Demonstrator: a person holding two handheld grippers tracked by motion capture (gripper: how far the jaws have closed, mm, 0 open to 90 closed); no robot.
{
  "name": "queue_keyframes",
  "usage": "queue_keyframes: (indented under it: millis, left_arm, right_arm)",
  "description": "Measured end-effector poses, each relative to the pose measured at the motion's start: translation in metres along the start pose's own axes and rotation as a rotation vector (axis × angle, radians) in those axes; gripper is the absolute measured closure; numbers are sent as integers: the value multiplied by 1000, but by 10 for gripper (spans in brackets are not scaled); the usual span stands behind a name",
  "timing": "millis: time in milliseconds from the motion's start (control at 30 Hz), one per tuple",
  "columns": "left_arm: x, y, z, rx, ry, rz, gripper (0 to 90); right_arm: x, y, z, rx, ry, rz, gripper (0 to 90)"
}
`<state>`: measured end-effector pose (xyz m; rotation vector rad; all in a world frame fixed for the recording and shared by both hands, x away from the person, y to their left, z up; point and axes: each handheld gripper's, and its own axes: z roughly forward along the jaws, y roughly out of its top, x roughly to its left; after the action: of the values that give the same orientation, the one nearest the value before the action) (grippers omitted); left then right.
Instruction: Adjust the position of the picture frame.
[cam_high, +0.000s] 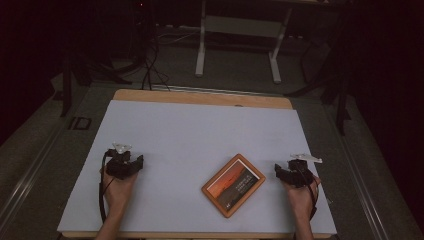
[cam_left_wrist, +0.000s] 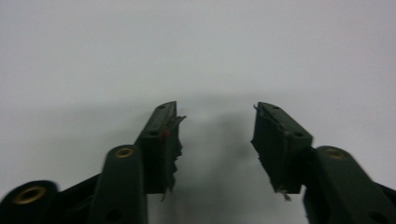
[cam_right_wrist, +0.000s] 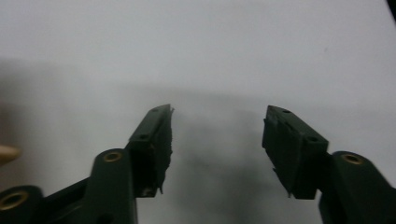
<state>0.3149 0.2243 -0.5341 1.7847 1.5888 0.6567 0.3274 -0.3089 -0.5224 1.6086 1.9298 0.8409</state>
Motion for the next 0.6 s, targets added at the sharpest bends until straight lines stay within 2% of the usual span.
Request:
queue_keyframes:
  millis: [67,100,267,467,533,600]
  left_arm:
    - [-2,2,-5,-22,-36,22,522]
    - [-3,3,-7,-27,-71,39,527]
    - [-9,6,-9,-23,-175,90,542]
    - [-19,9,-14,-26,-272,183,554]
    - [-19,9,-16,-29,-310,192,555]
    - [-19,9,-17,-30,-324,196,577]
  right_arm:
    - [0,2,-5,-4,16,-21,426]
    - [1,2,-7,-5,25,-29,418]
    - [3,5,-16,6,55,-80,419]
    - [9,5,-20,35,100,-153,468]
    - [11,5,-22,38,108,-171,472]
    - [14,5,-25,39,111,-191,479]
